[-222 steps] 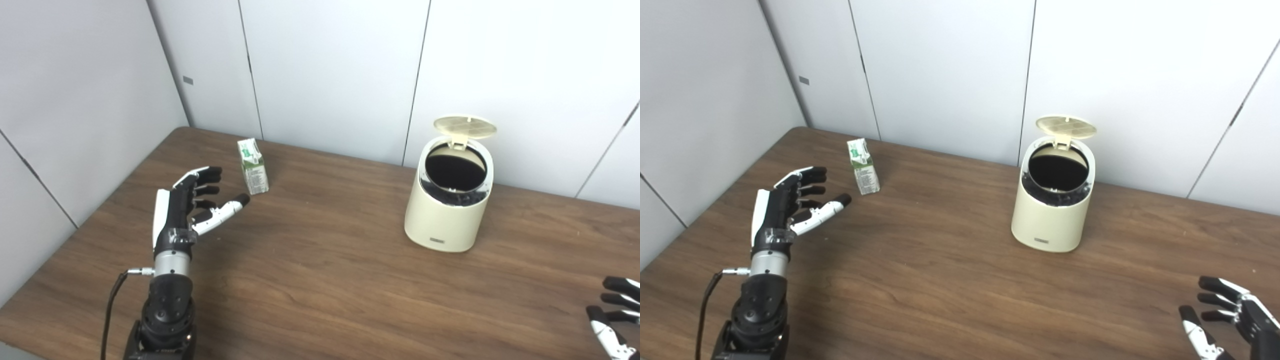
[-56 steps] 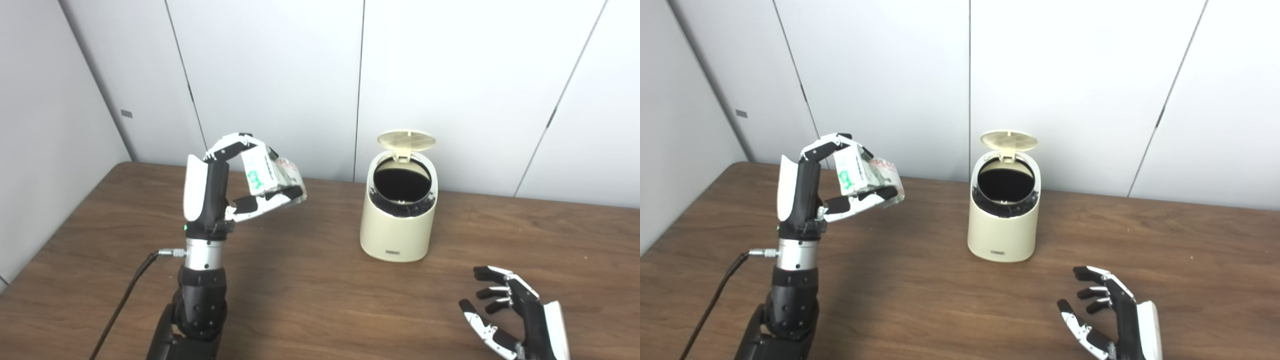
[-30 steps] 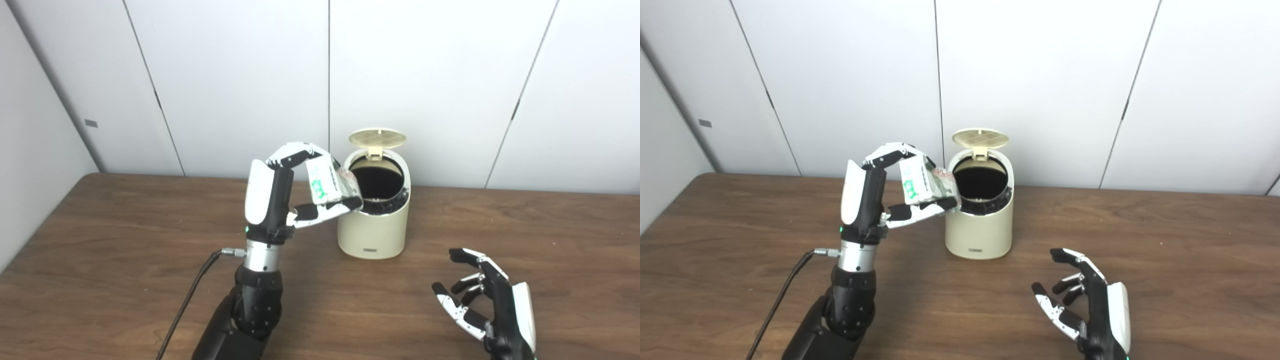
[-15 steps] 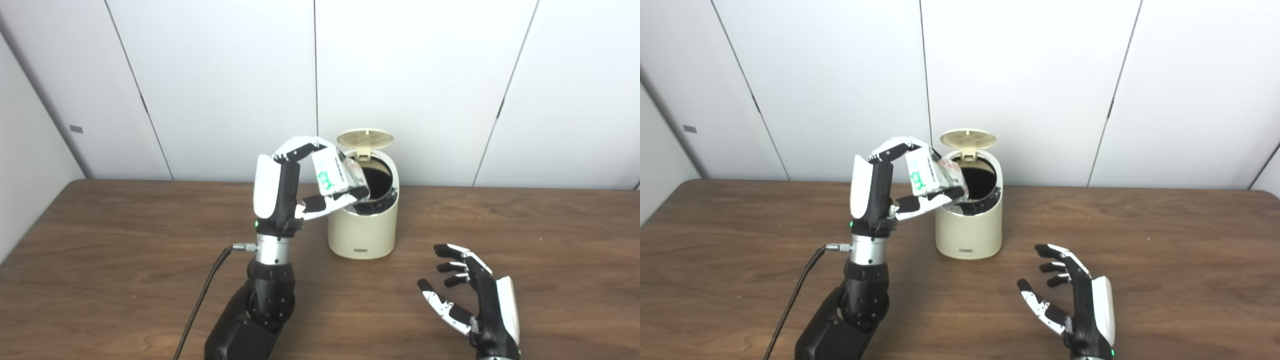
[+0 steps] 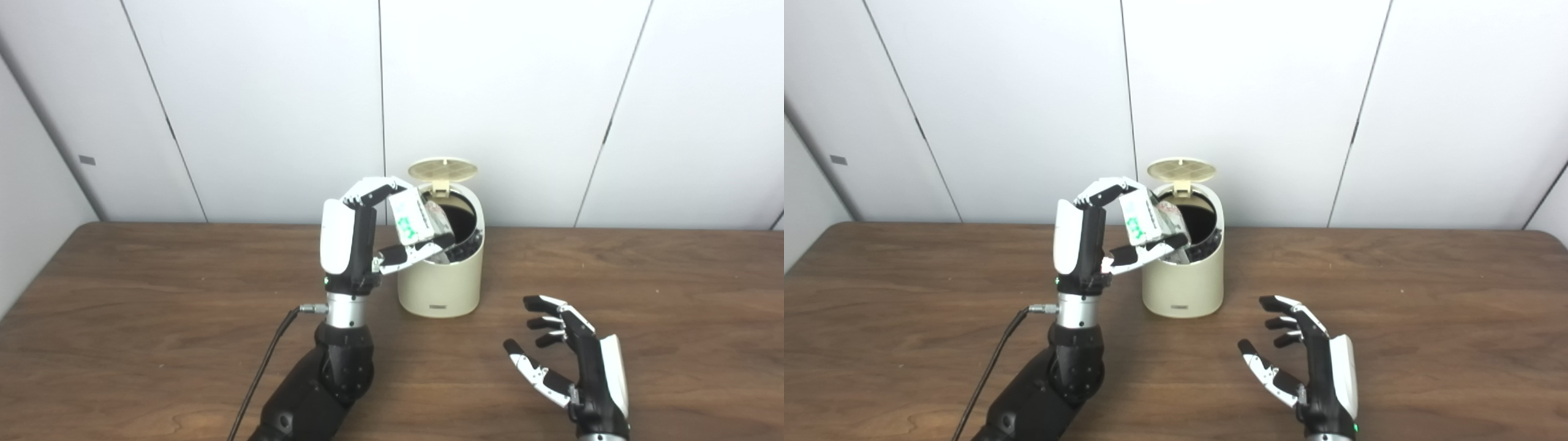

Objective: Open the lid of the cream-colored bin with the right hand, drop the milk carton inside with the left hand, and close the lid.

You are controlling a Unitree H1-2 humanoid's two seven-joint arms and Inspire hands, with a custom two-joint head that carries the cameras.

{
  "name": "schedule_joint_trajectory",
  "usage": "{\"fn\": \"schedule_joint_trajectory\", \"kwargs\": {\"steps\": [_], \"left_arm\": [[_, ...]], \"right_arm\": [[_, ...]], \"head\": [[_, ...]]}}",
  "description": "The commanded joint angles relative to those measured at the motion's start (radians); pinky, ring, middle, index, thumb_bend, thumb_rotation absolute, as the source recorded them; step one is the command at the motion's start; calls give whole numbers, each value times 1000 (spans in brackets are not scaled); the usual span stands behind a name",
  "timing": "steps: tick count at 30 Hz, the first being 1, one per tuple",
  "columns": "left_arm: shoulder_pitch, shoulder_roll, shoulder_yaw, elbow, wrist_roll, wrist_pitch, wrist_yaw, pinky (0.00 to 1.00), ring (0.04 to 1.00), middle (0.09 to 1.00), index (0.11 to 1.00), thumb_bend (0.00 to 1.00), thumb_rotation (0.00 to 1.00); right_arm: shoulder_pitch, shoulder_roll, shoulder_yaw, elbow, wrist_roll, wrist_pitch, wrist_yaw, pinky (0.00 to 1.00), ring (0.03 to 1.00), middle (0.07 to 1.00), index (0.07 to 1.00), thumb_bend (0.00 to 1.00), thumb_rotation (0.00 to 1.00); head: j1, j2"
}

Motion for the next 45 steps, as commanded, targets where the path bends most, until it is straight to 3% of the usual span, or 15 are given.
{"fn": "schedule_joint_trajectory", "kwargs": {"steps": [1,5,12,28,45], "left_arm": [[-94,26,-35,16,79,-22,94,612,518,465,454,502,0],[-127,39,-94,90,159,-22,176,604,514,460,464,503,0],[-164,43,-158,178,273,-21,246,616,513,461,462,503,0],[-227,65,-191,290,355,-22,310,619,518,469,459,502,0],[-287,95,-159,388,375,-9,328,621,508,467,459,503,0]], "right_arm": [[12,11,10,52,0,-42,-18,461,612,694,670,320,53],[17,12,12,44,-5,-30,-14,475,625,696,673,316,69],[22,15,14,38,-7,-31,-16,482,626,699,675,313,64],[23,20,18,39,-22,-29,-25,472,614,697,681,311,76],[20,21,20,45,-30,-27,-28,448,594,694,682,314,91]], "head": [[-6,-1],[-8,0],[-12,-1],[-18,-2],[-17,-5]]}}
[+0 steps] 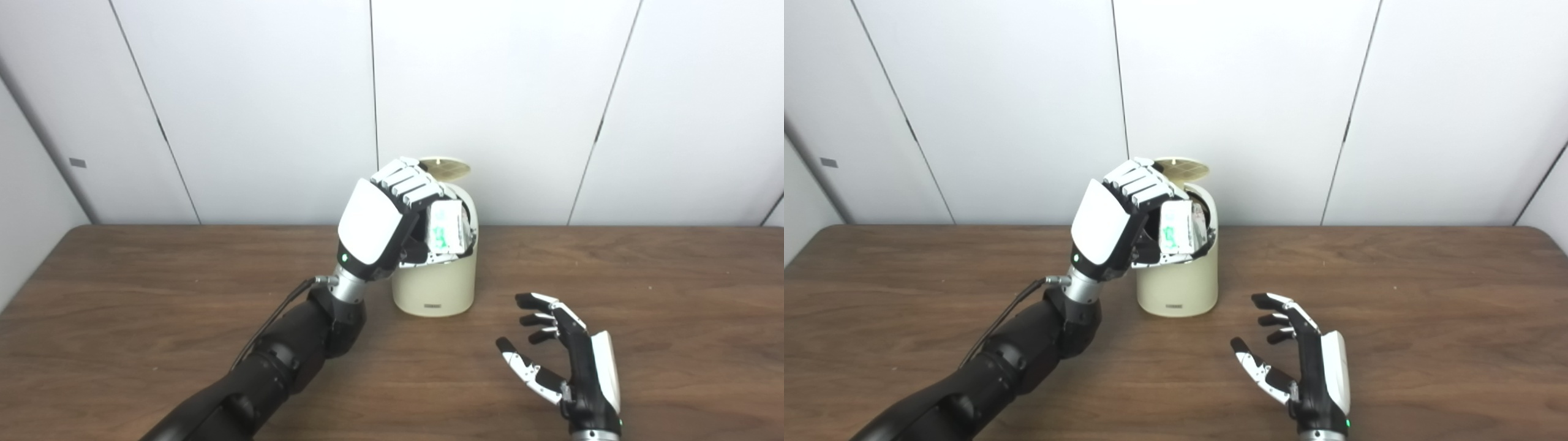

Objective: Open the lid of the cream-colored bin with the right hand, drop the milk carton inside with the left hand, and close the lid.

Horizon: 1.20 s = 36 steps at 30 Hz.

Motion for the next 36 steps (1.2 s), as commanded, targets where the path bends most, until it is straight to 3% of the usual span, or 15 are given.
{"fn": "schedule_joint_trajectory", "kwargs": {"steps": [1,6,11,15,24,32,34,35,36], "left_arm": [[-50,30,15,10,8,28,7,619,509,466,460,503,0],[-62,46,15,25,32,51,1,619,510,465,460,503,0],[-67,57,18,34,43,76,0,607,496,463,468,505,0],[-75,65,20,44,45,80,7,593,494,458,474,505,0],[-74,71,30,45,26,52,-3,588,501,455,470,504,0],[-46,70,40,-9,-2,16,-64,602,453,467,507,513,0],[-39,73,34,-28,-16,12,-83,599,454,474,491,514,71],[-37,75,29,-38,-24,12,-90,592,454,477,500,706,263],[-34,77,25,-45,-32,12,-95,587,453,478,506,836,445]], "right_arm": [[18,17,12,47,-13,-31,-26,447,594,691,680,315,81],[18,17,12,41,-14,-19,-20,460,602,698,683,313,90],[17,17,12,44,-8,-25,-21,402,545,684,683,315,83],[15,16,13,44,-15,-20,-21,469,613,698,678,315,100],[11,20,12,54,-13,-21,-24,449,594,696,681,316,106],[12,19,12,50,-10,-21,-20,484,625,701,681,313,105],[10,18,12,51,-11,-22,-21,451,597,692,680,312,100],[10,18,12,53,-12,-23,-21,435,580,691,680,311,101],[9,17,13,54,-13,-23,-21,435,580,694,679,312,100]], "head": [[-1,1],[0,2],[1,1],[3,1],[2,-2],[6,2],[5,1],[5,1],[5,1]]}}
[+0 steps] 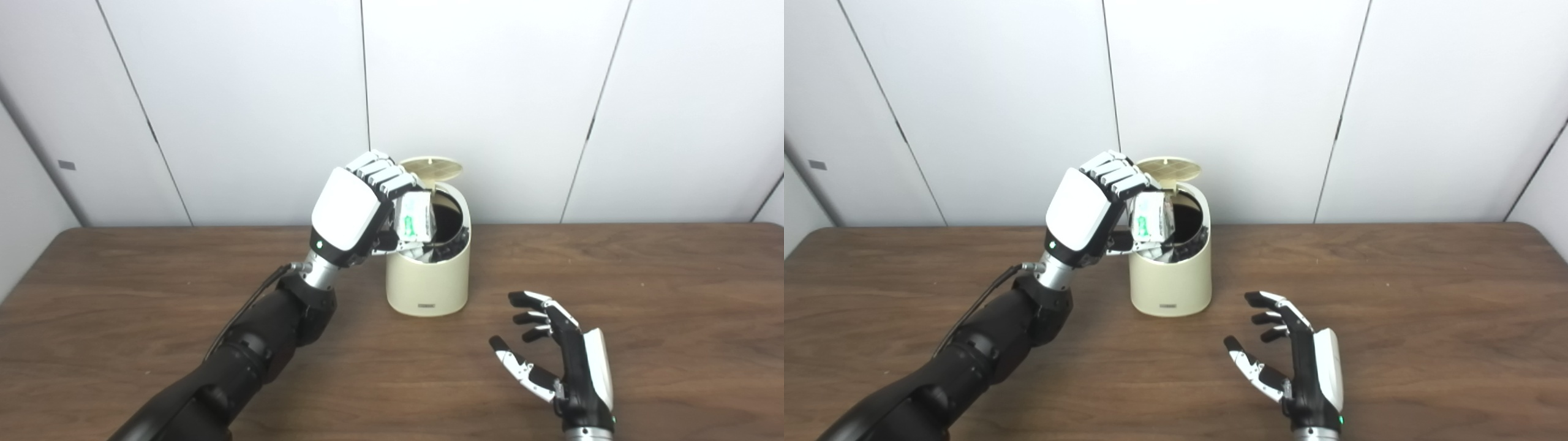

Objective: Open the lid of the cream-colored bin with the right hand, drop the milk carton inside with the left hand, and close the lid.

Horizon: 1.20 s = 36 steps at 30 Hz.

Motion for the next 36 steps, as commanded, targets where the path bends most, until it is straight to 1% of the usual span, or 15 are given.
{"fn": "schedule_joint_trajectory", "kwargs": {"steps": [1,2,4,5,7,9,14,18,22,26,31,32,34,35,36], "left_arm": [[-37,23,1,-37,-39,-11,-1,585,455,480,510,907,563],[-34,23,-2,-44,-48,-11,-8,586,457,483,513,950,635],[-29,23,-2,-56,-66,-11,-23,589,462,486,516,985,691],[-26,23,-5,-62,-77,-11,-27,590,463,487,516,988,696],[-23,22,-11,-69,-93,-11,-26,587,463,486,514,999,738],[-18,20,-12,-73,-100,-11,-30,590,467,488,515,1000,775],[-10,19,-13,-81,-108,-11,-40,592,470,488,518,1000,813],[-7,22,-9,-90,-122,-11,-55,599,476,491,520,1000,798],[-11,25,-15,-85,-127,-11,-45,597,483,493,520,1000,785],[-13,26,-10,-82,-125,-11,-44,600,480,496,521,1000,782],[-11,31,-11,-90,-131,-11,-46,601,481,497,523,1000,762],[-9,33,-12,-96,-135,-11,-46,602,480,497,522,1000,754],[-3,37,-11,-109,-141,-11,-48,601,476,494,519,1000,742],[5,40,-10,-120,-155,-12,-52,601,476,494,517,996,736],[16,43,-9,-134,-178,-12,-57,602,476,495,513,956,725]], "right_arm": [[12,14,11,52,-8,-24,-18,458,604,698,679,312,99],[11,14,12,53,-9,-23,-18,473,616,699,678,312,100],[10,14,11,55,-10,-25,-20,464,607,698,679,314,104],[11,16,11,53,-11,-19,-19,461,605,698,679,314,105],[11,17,10,49,-11,-11,-17,437,583,698,681,317,124],[11,16,10,49,-12,-13,-17,446,596,701,678,315,120],[11,15,12,51,-13,-23,-21,464,609,700,677,316,100],[11,14,12,55,-11,-27,-22,413,555,681,676,318,87],[10,13,14,55,-21,-21,-24,455,601,690,672,320,96],[10,12,14,55,-19,-22,-22,450,596,692,674,319,100],[10,13,14,56,-16,-27,-24,456,603,691,671,325,71],[11,13,14,54,-18,-23,-23,440,586,686,672,323,78],[10,13,15,55,-19,-24,-23,439,586,685,671,322,89],[10,13,15,55,-18,-25,-24,436,583,684,671,321,87],[10,13,15,56,-17,-29,-25,427,571,679,674,321,82]], "head": [[-1,1],[-1,1],[-1,1],[-1,1],[-3,1],[-3,1],[-5,2],[-4,3],[-5,2],[-6,2],[-6,2],[-6,3],[-6,4],[-9,4],[-11,6]]}}
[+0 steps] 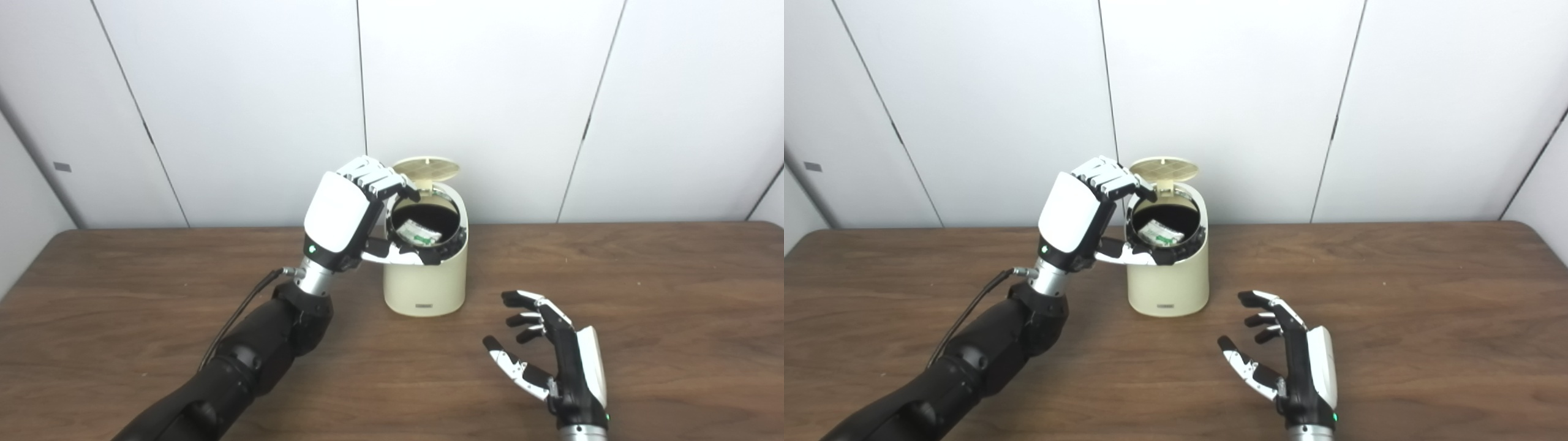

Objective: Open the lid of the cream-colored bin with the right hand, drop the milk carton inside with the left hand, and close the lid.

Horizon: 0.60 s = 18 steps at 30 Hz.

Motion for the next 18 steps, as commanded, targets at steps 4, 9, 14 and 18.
{"fn": "schedule_joint_trajectory", "kwargs": {"steps": [4,9,14,18], "left_arm": [[15,35,8,-108,-118,-10,3,589,478,497,509,744,805],[106,71,9,-319,-324,-10,-35,499,492,510,495,484,816],[223,79,104,-498,-461,-10,-140,430,497,505,498,377,609],[338,54,221,-575,-524,-9,-282,434,502,516,496,339,564]], "right_arm": [[16,14,10,51,-14,-30,-29,433,579,681,676,318,89],[17,14,6,39,-7,-19,-26,408,551,686,678,315,99],[2,6,7,70,1,-89,-57,443,580,702,668,336,109],[-12,4,23,43,-26,-110,-70,517,652,728,696,352,156]], "head": [[-4,6],[2,6],[8,1],[12,-5]]}}
